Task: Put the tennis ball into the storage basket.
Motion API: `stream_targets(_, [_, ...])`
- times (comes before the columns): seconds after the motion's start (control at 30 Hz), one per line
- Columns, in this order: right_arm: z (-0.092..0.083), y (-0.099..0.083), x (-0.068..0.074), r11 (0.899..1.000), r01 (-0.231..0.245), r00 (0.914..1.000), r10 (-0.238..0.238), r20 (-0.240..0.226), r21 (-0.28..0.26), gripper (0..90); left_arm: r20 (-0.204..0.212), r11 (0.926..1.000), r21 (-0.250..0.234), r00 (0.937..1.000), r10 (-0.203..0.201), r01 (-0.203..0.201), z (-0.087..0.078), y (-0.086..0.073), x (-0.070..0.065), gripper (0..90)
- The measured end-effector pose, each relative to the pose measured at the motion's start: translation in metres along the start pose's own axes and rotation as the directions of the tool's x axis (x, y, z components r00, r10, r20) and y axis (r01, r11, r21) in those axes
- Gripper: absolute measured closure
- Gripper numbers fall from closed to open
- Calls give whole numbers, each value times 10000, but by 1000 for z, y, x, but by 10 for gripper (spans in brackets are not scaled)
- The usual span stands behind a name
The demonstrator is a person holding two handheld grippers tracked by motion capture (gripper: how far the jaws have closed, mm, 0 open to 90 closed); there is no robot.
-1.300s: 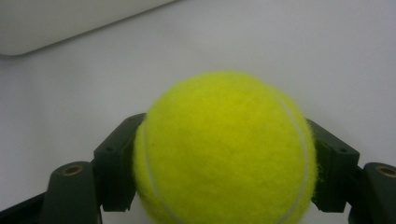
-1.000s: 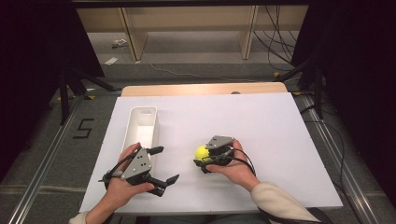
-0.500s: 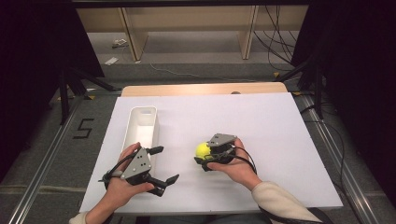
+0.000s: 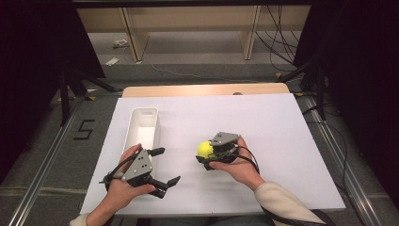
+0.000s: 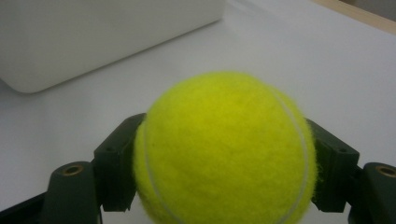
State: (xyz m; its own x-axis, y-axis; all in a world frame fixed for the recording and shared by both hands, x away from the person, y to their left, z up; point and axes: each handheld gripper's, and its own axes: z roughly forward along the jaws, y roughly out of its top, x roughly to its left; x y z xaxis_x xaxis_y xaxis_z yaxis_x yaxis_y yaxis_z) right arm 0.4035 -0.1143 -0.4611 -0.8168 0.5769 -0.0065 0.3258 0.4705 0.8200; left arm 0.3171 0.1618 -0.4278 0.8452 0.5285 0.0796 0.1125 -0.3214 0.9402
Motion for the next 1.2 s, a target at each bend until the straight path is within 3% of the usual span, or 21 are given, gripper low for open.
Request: stream_targets(1.2, [-7,33,3,9957,73,9999,-83,-101,-929,263,35,10000,60,10000,-2,2,1,-1,0,0])
